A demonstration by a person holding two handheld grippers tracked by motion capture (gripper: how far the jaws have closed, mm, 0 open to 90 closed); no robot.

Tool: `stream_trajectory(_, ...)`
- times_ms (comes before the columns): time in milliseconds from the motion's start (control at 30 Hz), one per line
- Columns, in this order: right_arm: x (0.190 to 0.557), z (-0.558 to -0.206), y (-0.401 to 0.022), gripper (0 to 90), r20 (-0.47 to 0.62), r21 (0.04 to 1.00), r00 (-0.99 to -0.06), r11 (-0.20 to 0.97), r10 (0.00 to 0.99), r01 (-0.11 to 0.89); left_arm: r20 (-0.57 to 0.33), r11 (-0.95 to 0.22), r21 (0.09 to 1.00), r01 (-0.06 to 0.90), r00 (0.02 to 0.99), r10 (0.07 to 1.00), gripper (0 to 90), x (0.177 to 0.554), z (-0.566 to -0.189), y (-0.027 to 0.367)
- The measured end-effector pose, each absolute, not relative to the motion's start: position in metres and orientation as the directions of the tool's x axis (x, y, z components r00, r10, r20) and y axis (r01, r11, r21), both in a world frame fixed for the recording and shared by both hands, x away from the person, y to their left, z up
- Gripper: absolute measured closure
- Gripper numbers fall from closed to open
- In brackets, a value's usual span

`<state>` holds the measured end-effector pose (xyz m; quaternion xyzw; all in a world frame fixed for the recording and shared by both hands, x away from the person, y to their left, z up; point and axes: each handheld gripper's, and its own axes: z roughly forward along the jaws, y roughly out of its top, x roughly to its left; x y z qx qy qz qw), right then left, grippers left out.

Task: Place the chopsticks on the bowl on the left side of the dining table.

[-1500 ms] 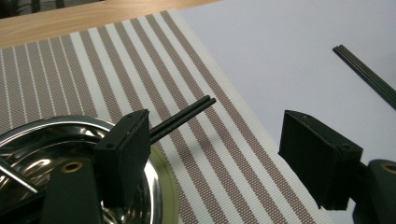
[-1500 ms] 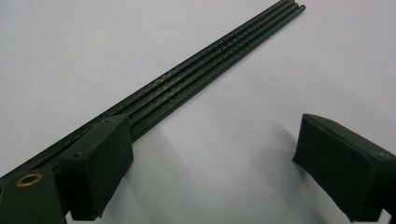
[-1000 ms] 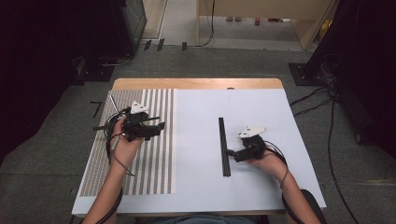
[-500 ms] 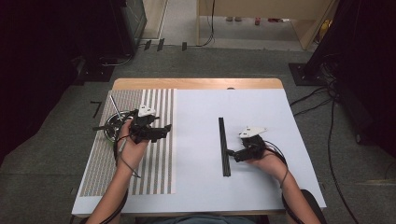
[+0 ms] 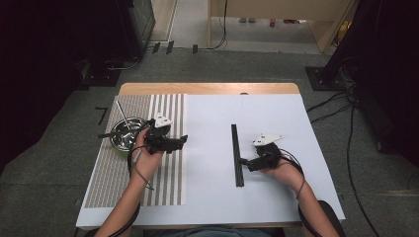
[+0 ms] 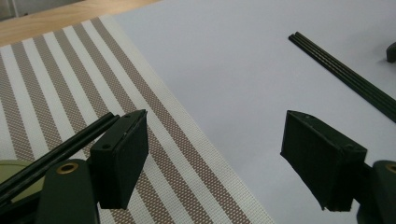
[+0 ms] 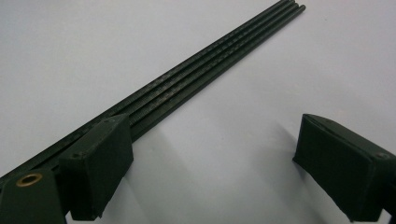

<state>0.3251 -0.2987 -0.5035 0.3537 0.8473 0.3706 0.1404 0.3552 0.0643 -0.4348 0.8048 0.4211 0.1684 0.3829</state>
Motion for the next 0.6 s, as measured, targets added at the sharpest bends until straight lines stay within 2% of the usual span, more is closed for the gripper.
stream_trajectory(600,0.325,-0.504,-0.299,10.9,0.024,0.727,-0.710,0.475,0.704,0.495,-0.033,-0.409,0.752,0.516,0.650,0.759,23.1,0.356,-0.457,0.040)
